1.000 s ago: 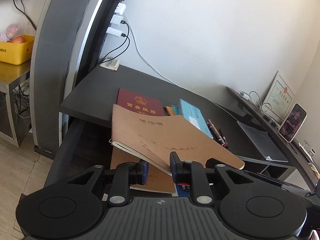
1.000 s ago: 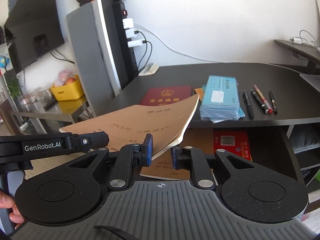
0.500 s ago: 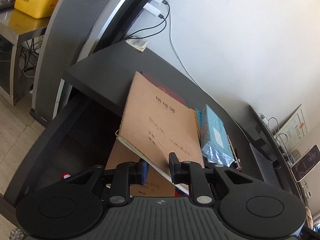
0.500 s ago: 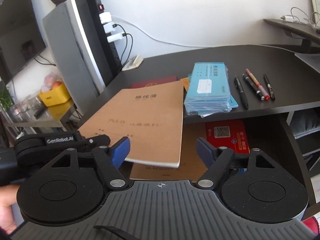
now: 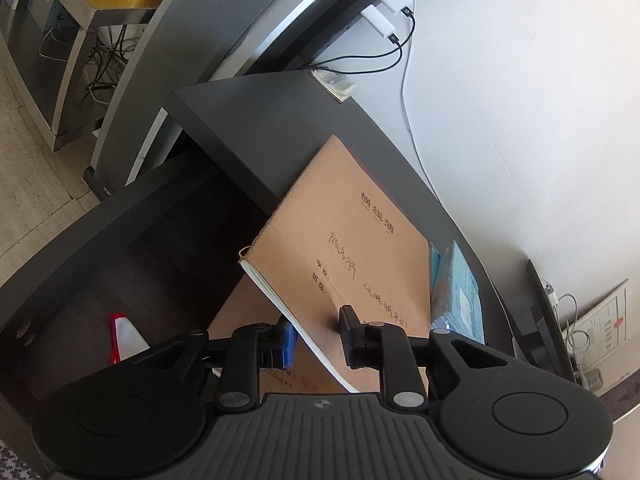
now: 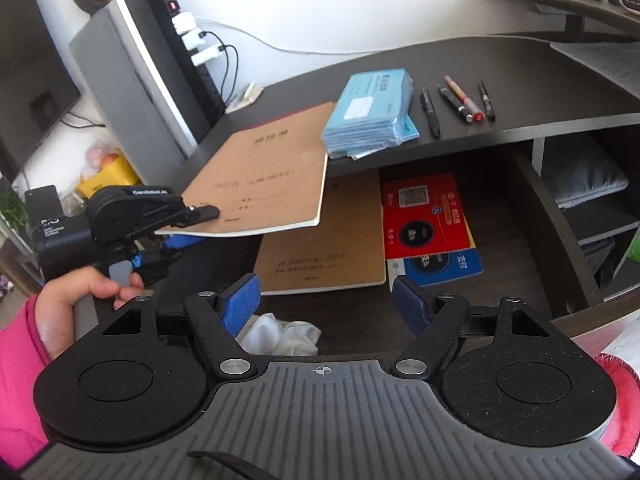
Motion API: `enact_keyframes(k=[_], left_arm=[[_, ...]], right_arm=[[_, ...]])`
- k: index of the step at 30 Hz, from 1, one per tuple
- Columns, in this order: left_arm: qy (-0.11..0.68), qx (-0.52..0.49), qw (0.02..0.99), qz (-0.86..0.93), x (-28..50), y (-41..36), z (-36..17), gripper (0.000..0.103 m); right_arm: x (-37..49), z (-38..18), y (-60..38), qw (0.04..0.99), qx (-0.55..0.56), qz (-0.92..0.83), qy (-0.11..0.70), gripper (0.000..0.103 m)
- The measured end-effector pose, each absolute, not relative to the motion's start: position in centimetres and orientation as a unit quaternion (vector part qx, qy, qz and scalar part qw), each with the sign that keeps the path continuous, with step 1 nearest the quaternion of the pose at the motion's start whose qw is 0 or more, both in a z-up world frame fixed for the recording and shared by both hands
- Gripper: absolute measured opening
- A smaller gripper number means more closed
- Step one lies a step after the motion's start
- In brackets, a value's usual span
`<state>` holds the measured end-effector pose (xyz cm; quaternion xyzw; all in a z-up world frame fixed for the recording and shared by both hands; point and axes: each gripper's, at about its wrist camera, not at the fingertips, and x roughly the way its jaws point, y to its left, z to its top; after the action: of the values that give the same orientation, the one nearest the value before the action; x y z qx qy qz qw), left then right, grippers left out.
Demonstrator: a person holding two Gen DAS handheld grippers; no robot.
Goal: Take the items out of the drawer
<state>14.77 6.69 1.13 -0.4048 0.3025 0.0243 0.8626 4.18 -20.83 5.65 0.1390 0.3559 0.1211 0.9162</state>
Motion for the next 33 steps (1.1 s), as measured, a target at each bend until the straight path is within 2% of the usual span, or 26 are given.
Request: enact_keyframes(k=[2, 5, 14, 17, 19, 33], left_arm=[[0.307, -0.406, 0.860, 0.032, 16.1, 7.0, 1.1, 0.023], [0.336, -0.393, 0.855, 0.033, 17.6, 7.0, 0.9, 0.040], [0.349, -0.376, 0.857, -0.045, 15.9, 3.9, -0.2, 0.042], [0.354, -0.376, 0.854, -0.061, 16.3, 2.9, -0.3, 0.039], [0.355, -0.377, 0.853, -0.075, 16.4, 2.3, -0.2, 0.022], [0.295, -0.401, 0.866, -0.052, 18.6, 3.8, 3.8, 0.019]], right_arm=[[4.0, 5.5, -21.0, 0.915, 0.142, 0.122, 0.358, 0.078], [3.8, 5.5, -21.1, 0.914, 0.144, 0.123, 0.358, 0.078], [3.8, 5.0, -21.4, 0.910, 0.153, 0.120, 0.367, 0.078], [3.5, 5.0, -21.3, 0.910, 0.152, 0.123, 0.367, 0.078], [3.3, 5.0, -21.4, 0.910, 0.152, 0.122, 0.367, 0.078], [3.1, 4.3, -22.5, 0.904, 0.168, 0.116, 0.375, 0.078]])
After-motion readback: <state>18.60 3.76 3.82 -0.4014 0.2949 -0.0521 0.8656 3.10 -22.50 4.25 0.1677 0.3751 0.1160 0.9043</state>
